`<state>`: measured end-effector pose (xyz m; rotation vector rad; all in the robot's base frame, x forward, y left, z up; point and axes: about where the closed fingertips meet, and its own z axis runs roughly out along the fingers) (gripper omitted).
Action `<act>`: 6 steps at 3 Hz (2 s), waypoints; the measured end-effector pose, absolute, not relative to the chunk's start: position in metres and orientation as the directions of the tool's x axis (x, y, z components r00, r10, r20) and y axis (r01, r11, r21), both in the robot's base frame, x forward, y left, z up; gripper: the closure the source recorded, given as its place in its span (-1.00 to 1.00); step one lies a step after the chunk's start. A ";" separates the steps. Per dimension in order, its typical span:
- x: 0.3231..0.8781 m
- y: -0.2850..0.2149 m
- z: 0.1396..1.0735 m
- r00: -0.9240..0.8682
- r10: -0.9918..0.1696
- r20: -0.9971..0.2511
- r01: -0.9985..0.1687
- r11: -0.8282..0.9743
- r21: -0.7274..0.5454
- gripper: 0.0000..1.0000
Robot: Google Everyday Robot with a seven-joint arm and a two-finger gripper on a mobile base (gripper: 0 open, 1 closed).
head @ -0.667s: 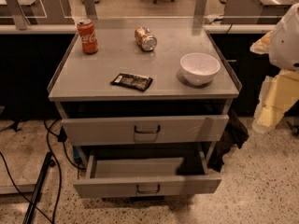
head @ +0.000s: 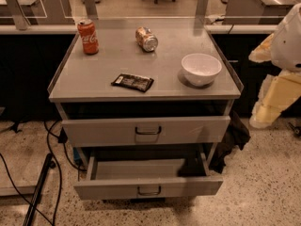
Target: Close middle drawer
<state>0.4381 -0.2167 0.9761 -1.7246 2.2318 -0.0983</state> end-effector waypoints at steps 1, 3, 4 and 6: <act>0.433 -0.218 0.957 -0.228 -0.948 -0.223 -0.928 0.281 -0.246 -0.16; 0.420 -0.219 0.868 -0.246 -0.921 -0.303 -0.920 0.320 -0.225 0.77; 0.413 -0.221 0.809 -0.274 -0.899 -0.342 -0.921 0.347 -0.176 1.00; 0.400 -0.221 0.737 -0.302 -0.886 -0.351 -0.927 0.359 -0.110 1.00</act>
Offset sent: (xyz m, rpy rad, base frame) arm -0.0182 -0.0055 -0.1146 0.0938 -0.0229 -0.0330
